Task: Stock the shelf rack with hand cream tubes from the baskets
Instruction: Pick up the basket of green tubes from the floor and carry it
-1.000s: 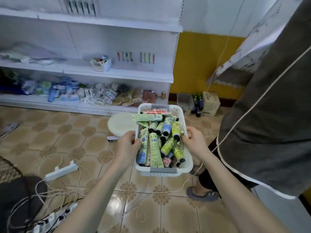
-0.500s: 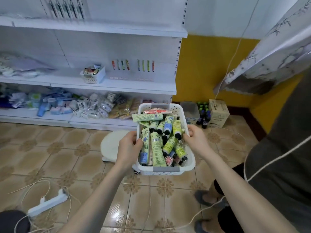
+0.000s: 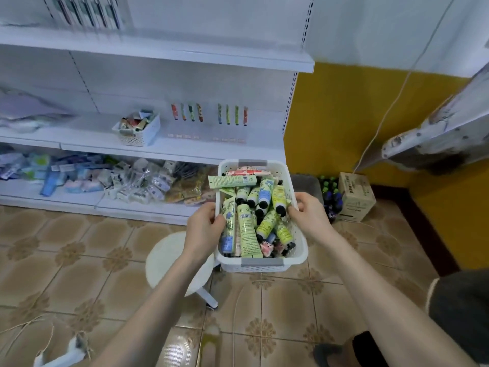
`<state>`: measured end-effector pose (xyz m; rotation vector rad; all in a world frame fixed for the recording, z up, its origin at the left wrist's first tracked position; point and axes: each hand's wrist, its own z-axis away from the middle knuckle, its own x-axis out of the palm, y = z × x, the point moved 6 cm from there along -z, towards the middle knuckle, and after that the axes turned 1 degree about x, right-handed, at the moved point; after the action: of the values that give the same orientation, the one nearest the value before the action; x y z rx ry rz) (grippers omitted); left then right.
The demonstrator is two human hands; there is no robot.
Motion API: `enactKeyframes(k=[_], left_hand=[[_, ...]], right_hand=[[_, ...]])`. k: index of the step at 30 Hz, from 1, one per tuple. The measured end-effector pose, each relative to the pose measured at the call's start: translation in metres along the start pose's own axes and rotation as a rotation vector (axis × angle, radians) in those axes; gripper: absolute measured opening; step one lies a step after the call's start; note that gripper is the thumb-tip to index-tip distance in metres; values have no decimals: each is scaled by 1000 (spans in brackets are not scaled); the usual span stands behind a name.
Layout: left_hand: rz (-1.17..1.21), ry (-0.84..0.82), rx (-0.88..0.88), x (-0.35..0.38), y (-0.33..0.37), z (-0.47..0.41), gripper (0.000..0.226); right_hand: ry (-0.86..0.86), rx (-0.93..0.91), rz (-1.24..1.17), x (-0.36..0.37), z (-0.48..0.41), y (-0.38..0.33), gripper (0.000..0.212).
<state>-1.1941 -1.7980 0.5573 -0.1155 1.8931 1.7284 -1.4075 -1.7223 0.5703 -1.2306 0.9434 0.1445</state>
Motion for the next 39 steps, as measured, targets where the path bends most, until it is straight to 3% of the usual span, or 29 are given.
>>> enactKeyframes(k=[4,13,39], left_hand=[[15,-21,15,0,4,-74,24],[-19,-92,82,11,4,-220,11],[-139,-68,124,161,29,-478,14]], right_hand=[[31,15,-8,10,-69,-8,26],[100,79,-60,24,-190,-17,23],[58,174,-57,-18,-470,64,26]])
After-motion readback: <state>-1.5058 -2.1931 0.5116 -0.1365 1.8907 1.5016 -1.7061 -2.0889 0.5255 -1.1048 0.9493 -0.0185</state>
